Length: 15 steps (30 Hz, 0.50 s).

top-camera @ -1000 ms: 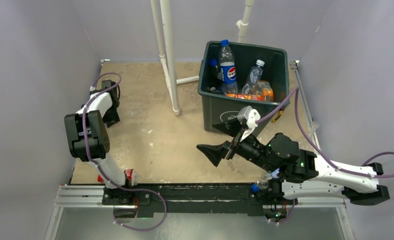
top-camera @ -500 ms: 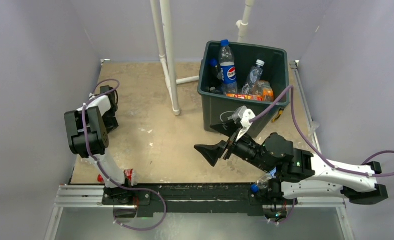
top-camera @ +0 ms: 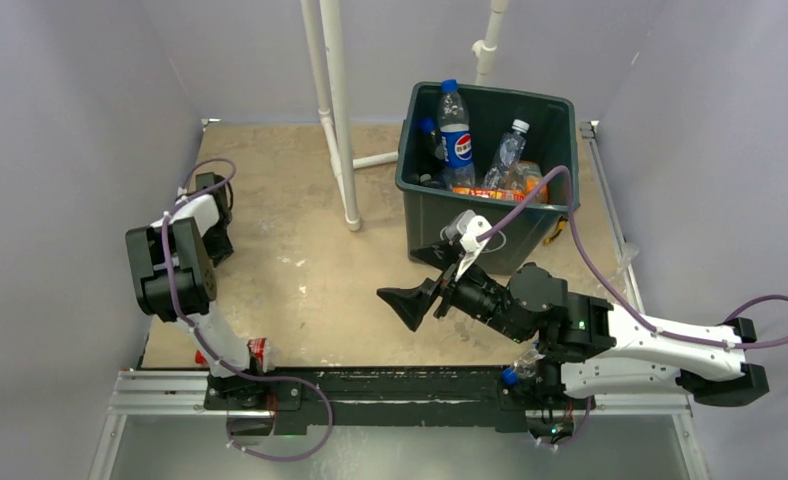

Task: Put the plastic bottles in the bin
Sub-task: Pick up the plastic bottle at the center of the board.

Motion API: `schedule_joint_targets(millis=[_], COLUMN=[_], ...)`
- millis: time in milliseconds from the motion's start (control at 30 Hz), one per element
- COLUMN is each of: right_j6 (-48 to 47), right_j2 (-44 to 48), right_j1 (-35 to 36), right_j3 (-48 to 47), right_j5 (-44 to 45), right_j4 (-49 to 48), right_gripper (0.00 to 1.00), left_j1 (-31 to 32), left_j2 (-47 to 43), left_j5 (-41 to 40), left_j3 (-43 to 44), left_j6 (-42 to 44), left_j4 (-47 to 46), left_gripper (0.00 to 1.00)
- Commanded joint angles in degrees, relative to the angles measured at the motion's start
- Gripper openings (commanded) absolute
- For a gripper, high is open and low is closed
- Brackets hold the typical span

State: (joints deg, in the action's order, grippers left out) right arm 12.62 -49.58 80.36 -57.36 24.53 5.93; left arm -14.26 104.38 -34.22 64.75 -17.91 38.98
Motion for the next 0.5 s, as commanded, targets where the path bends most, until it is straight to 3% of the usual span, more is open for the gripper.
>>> schedule_joint_targets(millis=[0,233,467], right_j6=[0.5,0.2,-0.8], right_j2=[-0.6,-0.6,-1.0], right_j1=[0.2,0.2,0.3], right_j3=[-3.6,-5.0,-6.0], right_j5=[0.7,-0.6,-3.7], right_j4=[-1.6,-0.7,0.5], right_gripper=[0.99,0.99,0.99], left_j1=[-0.3,0.6,3.9], left_j2=[-6.9,-26.4,-50.3], left_j5=[16.8,28.2,41.0], left_j3=[-1.7,0.7,0.3], left_j6=[-4.1,-10.4,-18.1], left_j4=[-4.1,-2.9,-5.4], left_gripper=[0.22,0.04,0.0])
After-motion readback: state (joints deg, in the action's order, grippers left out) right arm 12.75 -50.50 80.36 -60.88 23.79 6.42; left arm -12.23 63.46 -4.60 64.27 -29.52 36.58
